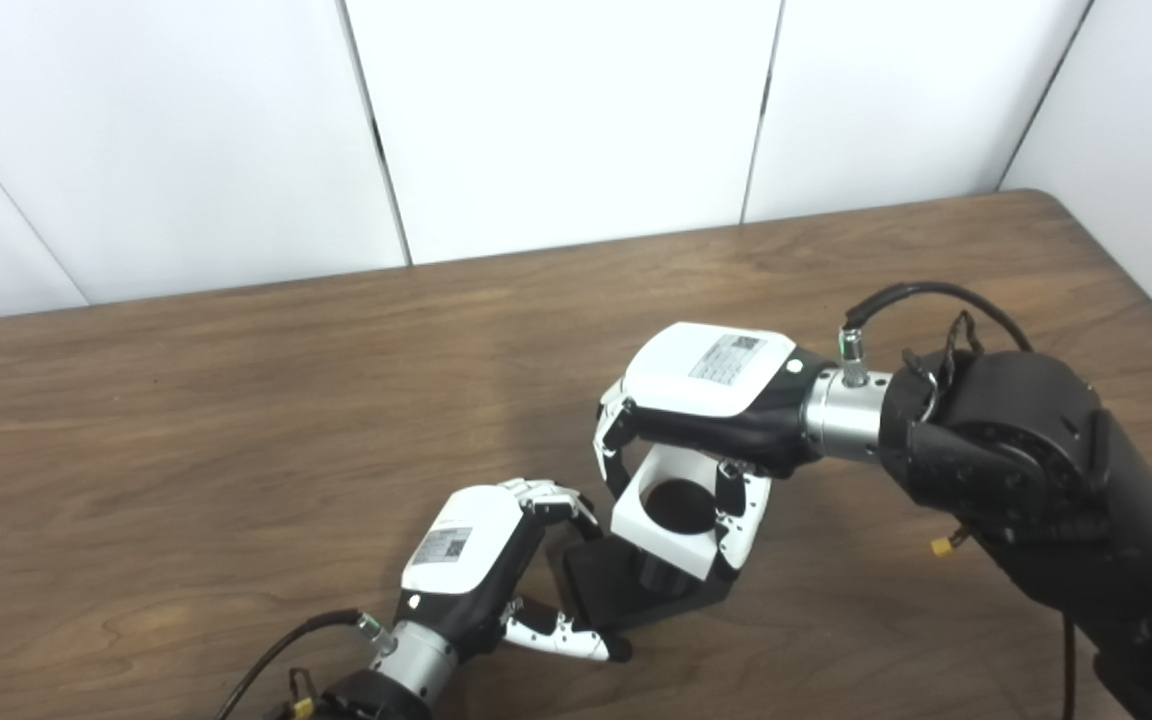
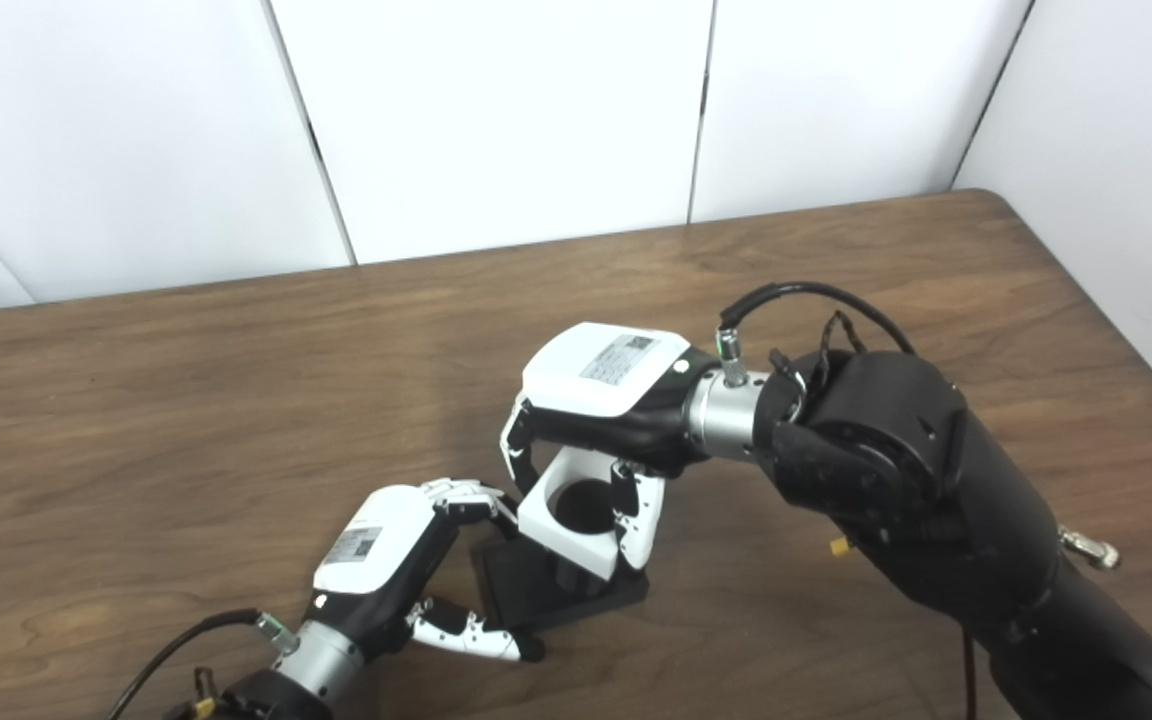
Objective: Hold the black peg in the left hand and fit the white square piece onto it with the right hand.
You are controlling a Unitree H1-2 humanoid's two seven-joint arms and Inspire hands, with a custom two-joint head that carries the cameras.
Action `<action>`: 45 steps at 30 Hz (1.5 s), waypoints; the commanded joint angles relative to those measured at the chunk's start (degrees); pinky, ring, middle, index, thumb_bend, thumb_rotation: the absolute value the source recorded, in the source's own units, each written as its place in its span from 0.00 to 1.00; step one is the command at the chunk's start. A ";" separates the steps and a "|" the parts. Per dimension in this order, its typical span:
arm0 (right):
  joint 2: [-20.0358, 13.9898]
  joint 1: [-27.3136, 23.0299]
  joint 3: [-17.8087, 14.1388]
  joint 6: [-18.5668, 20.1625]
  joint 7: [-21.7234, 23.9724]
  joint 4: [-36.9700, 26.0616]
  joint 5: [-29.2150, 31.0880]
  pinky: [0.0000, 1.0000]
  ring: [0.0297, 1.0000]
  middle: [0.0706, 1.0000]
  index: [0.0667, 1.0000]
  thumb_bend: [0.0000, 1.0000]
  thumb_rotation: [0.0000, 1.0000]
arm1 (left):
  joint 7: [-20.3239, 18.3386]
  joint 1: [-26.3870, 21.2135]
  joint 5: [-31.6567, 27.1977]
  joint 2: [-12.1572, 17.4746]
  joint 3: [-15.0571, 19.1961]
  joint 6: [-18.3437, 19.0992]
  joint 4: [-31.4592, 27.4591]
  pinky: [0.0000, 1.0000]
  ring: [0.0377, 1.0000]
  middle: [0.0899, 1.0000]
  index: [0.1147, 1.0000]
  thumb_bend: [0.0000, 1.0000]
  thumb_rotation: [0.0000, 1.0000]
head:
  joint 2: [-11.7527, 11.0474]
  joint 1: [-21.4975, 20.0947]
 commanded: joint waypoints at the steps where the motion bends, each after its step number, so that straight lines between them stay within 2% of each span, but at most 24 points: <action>1: 0.04 -1.44 -1.01 -0.48 -1.29 -0.68 0.02 0.82 0.84 0.72 0.45 0.52 0.13 | -3.32 0.80 0.00 0.00 -1.16 1.52 0.15 0.83 0.82 0.74 0.42 0.51 0.04 | 0.17 -0.04; 22: -1.52 -1.57 -1.27 -0.90 -0.69 -0.13 1.35 0.81 0.83 0.71 0.45 0.52 0.13 | -3.98 0.68 -0.29 0.27 -0.87 2.25 -0.72 0.82 0.82 0.74 0.42 0.51 0.04 | 1.47 -0.54; 30: -1.87 -1.95 -1.49 0.08 0.37 -0.44 1.58 0.81 0.84 0.71 0.45 0.52 0.13 | -4.41 0.70 -0.56 0.64 -0.74 2.28 -1.16 0.82 0.82 0.73 0.42 0.51 0.04 | 1.87 -0.98; 45: -1.53 -1.12 -1.32 0.16 0.85 -0.69 1.35 0.81 0.84 0.72 0.45 0.52 0.13 | -5.02 0.60 -1.06 0.75 -0.36 2.15 -1.53 0.81 0.82 0.73 0.42 0.51 0.04 | 2.54 -1.53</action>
